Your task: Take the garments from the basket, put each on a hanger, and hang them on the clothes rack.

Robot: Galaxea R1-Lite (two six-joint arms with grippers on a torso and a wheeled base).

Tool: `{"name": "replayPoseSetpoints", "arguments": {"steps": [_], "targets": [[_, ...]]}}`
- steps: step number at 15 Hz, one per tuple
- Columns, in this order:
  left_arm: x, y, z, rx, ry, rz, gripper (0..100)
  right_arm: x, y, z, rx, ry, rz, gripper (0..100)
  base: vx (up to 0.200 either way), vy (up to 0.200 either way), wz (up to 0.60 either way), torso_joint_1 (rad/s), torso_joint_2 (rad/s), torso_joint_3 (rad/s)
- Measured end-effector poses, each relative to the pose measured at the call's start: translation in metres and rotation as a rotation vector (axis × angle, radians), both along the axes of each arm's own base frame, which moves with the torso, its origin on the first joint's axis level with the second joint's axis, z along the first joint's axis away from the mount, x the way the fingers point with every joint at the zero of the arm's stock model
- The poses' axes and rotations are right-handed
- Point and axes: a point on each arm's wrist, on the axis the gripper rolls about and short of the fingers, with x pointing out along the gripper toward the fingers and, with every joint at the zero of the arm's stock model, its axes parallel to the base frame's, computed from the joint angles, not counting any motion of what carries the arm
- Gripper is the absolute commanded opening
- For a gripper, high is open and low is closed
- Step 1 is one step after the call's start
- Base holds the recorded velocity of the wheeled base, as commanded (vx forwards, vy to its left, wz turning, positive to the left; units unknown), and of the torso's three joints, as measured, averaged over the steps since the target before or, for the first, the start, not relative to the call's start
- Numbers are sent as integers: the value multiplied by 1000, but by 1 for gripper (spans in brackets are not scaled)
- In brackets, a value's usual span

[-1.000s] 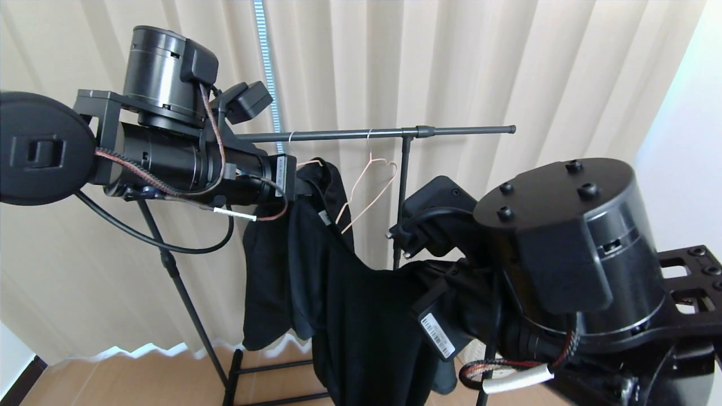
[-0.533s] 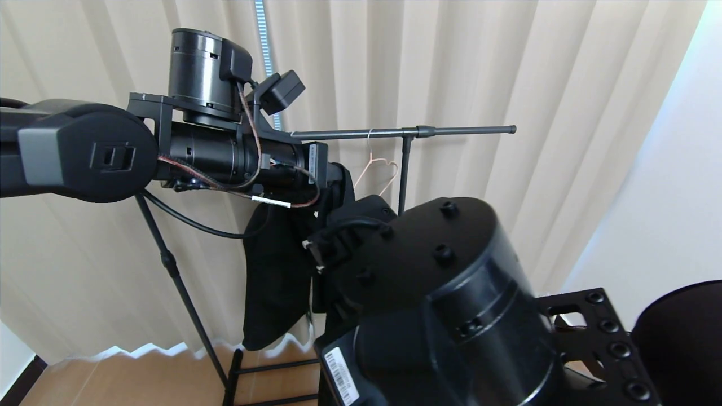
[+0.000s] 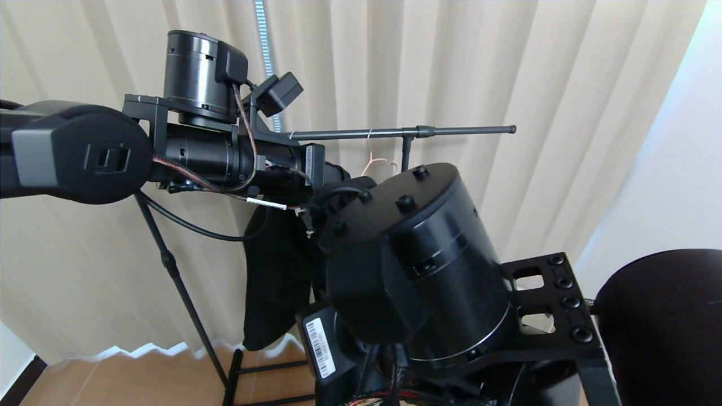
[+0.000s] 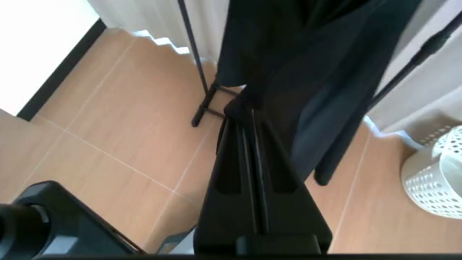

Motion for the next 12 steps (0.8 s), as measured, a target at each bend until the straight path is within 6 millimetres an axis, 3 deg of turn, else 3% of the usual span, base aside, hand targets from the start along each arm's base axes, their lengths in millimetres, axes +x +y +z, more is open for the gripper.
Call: {"name": "replayPoseSetpoints", "arguments": {"steps": [3, 6, 8, 12], "targets": [[-6, 15, 2, 29, 24, 32, 0, 22, -31, -1, -179, -16, -43, 0, 0, 0, 0, 0, 0, 0], [-18, 34, 1, 141, 86, 112, 0, 64, -58, 3, -208, -52, -198, 0, 0, 0, 0, 0, 0, 0], [-30, 38, -3, 233, 149, 173, 0, 90, -57, 6, -122, -108, -271, 0, 0, 0, 0, 0, 0, 0], [-62, 21, -13, 376, 278, 195, 0, 129, -45, -1, 45, -185, -356, 0, 0, 0, 0, 0, 0, 0]]}}
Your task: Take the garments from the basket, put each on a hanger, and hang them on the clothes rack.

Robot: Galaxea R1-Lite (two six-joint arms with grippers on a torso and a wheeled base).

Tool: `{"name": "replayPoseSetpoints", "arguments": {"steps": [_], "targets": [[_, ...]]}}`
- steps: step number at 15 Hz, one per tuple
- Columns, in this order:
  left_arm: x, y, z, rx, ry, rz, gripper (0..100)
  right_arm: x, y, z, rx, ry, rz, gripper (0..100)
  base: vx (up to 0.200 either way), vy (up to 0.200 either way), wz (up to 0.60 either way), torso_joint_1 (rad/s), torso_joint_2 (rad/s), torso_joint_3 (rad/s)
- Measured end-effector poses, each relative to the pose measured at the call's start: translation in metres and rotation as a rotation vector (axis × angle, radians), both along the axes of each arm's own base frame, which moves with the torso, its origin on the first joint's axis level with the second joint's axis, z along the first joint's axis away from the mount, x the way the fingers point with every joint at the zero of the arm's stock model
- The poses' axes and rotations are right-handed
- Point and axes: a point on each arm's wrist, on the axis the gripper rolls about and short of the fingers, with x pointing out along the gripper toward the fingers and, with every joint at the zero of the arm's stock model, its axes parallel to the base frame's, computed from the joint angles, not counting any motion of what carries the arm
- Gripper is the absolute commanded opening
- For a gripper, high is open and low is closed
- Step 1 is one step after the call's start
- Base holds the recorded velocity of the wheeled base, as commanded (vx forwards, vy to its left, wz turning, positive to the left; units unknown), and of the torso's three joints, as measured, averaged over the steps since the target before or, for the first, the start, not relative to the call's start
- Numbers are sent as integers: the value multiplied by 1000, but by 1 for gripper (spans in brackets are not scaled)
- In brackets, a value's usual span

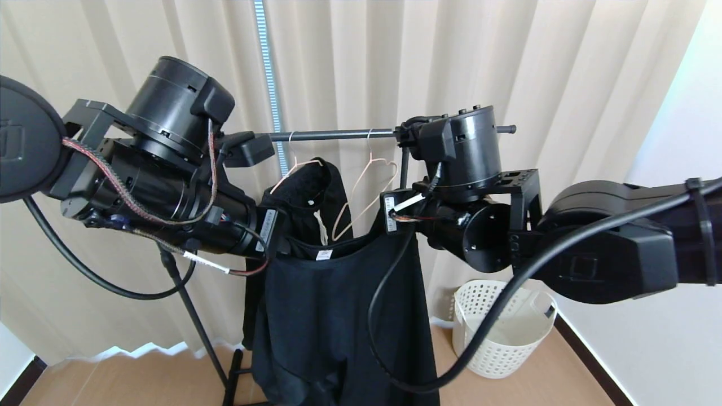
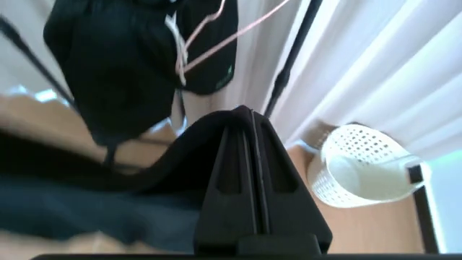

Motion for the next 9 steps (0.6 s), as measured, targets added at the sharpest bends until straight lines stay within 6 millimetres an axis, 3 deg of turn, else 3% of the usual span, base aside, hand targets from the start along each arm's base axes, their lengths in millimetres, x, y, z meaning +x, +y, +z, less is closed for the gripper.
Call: {"name": "replayPoseSetpoints", "arguments": {"steps": [5, 9], "targets": [[-41, -48, -14, -81, 200, 21, 0, 25, 20, -10, 178, 1, -52, 0, 0, 0, 0, 0, 0, 0], [-47, -73, -15, -158, 259, 68, 0, 29, 24, -14, 187, 6, -52, 0, 0, 0, 0, 0, 0, 0]]}}
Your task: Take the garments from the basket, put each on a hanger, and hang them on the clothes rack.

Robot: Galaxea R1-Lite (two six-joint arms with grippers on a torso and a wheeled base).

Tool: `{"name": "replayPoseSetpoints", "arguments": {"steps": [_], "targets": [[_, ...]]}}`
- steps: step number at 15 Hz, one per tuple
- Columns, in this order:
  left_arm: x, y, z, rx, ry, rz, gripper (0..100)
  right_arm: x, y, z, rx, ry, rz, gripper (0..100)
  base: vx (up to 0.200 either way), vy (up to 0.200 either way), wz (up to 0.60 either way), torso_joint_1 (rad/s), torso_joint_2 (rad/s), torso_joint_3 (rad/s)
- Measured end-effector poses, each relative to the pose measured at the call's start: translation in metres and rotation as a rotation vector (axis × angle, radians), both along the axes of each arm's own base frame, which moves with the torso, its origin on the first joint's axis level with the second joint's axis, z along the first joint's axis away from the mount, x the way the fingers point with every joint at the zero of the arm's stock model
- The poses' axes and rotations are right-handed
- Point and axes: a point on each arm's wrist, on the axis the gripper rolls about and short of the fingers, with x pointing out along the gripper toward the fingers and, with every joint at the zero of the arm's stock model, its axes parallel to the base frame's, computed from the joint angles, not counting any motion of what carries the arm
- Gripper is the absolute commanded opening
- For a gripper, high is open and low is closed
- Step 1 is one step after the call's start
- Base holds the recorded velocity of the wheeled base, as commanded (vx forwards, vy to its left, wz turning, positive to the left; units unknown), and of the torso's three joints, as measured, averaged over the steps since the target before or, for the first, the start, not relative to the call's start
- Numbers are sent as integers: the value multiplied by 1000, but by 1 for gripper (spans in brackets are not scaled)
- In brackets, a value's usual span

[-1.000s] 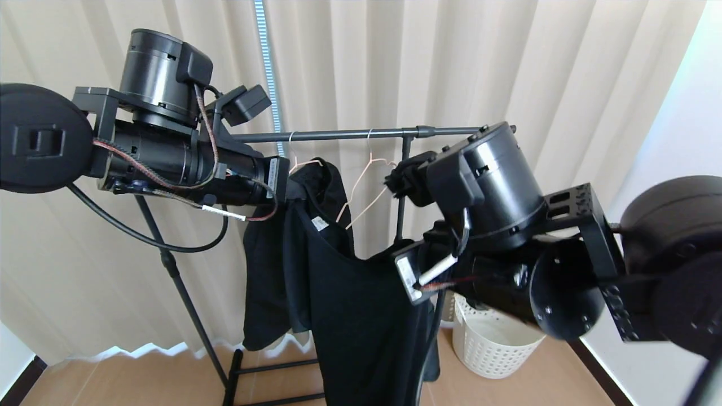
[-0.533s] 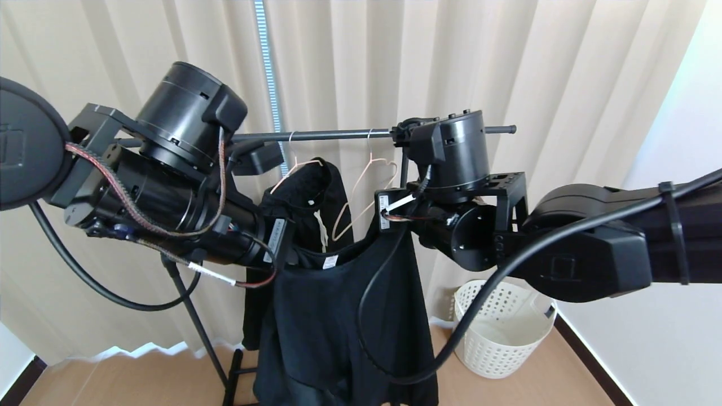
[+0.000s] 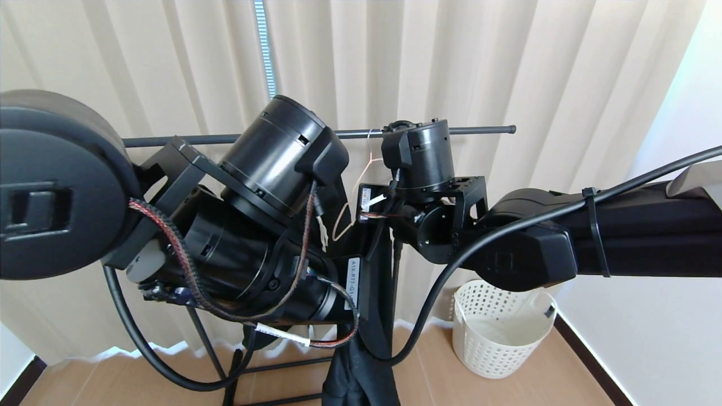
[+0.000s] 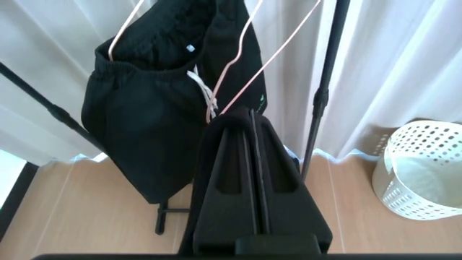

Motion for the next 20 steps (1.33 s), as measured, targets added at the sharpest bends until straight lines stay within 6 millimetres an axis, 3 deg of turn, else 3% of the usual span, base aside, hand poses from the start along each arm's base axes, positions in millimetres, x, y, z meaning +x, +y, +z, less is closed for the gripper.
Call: {"name": "replayPoseSetpoints", "arguments": {"steps": [5, 10, 15, 20], "targets": [[4, -6, -2, -8, -6, 17, 0, 0, 0, -1, -7, 4, -2, 0, 0, 0, 0, 0, 0, 0], [28, 22, -16, 122, -63, 119, 0, 8, -31, 12, -84, -19, -51, 0, 0, 0, 0, 0, 0, 0], [72, 53, 0, 132, -199, 170, 0, -3, -65, 21, -232, -31, -59, 0, 0, 0, 0, 0, 0, 0], [80, 55, 16, 95, -319, 152, 0, -21, -79, 15, -361, -12, -21, 0, 0, 0, 0, 0, 0, 0]]}}
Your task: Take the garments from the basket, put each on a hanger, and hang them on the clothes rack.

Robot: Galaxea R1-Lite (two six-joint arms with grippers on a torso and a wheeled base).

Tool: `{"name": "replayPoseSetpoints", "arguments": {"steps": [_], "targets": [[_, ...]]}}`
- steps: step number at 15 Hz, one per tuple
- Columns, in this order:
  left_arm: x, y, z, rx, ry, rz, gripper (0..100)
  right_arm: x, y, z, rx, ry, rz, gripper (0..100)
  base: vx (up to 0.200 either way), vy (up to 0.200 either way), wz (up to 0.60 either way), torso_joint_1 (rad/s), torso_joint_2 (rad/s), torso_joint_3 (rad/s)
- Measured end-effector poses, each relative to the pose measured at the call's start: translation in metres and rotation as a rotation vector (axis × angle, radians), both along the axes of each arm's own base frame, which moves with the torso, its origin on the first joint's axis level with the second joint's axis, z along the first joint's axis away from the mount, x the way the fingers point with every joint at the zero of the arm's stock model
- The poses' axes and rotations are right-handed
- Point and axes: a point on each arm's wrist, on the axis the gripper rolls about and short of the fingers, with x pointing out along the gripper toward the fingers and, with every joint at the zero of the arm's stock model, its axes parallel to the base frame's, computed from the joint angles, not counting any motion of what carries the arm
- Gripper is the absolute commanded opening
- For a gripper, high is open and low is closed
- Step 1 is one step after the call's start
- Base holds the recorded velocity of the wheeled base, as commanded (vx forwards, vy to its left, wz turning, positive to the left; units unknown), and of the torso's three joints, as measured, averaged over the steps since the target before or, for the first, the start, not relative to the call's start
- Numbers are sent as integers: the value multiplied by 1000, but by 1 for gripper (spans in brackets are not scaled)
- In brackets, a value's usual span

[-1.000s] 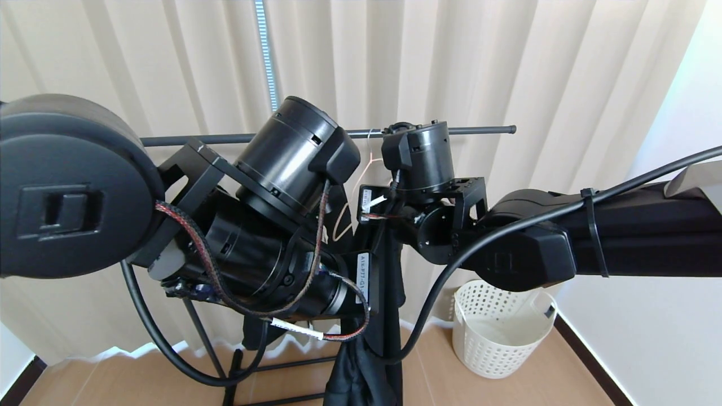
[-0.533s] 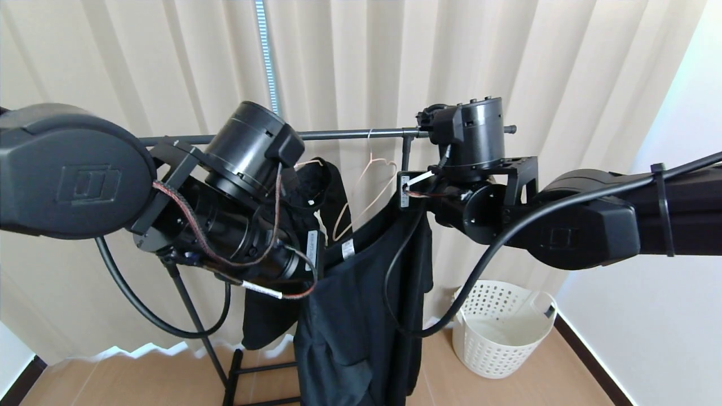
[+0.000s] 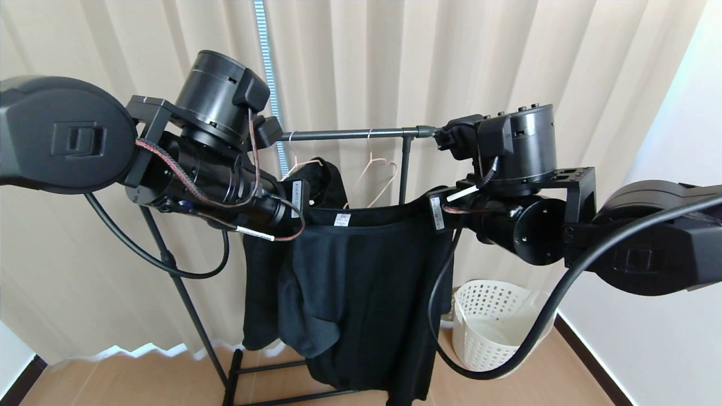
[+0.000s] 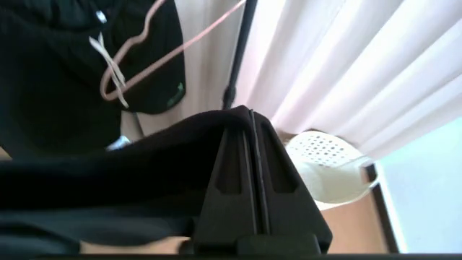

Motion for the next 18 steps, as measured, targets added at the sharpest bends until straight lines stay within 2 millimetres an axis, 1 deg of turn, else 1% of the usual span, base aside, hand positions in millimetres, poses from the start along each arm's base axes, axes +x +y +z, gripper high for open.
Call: {"name": "replayPoseSetpoints", "arguments": {"steps": [5, 6, 8, 11, 14, 16, 17, 18], "targets": [[0, -1, 13, -32, -55, -3, 0, -6, -6, -6, -61, 18, 14, 0, 0, 0, 0, 0, 0, 0], [0, -1, 15, -39, -63, -4, 0, -8, -8, -10, -90, 28, 22, 100, 0, 0, 0, 0, 0, 0], [1, -2, 19, -52, -82, -9, 0, -12, -11, -16, -132, 52, 31, 100, 0, 0, 0, 0, 0, 0], [1, -3, 22, -64, -100, -10, 0, -24, -19, -29, -234, 120, 90, 100, 0, 0, 0, 0, 0, 0], [0, -2, 25, -69, -110, -8, 0, -45, -23, -36, -266, 168, 286, 100, 0, 0, 0, 0, 0, 0], [-2, -1, 27, -72, -114, -9, 0, -55, -26, -37, -261, 185, 414, 100, 0, 0, 0, 0, 0, 0], [-3, -1, 29, -73, -120, -11, 0, -61, -28, -38, -244, 202, 528, 100, 0, 0, 0, 0, 0, 0], [-5, -1, 30, -76, -124, -13, 0, -66, -29, -39, -232, 209, 601, 100, 0, 0, 0, 0, 0, 0]]}}
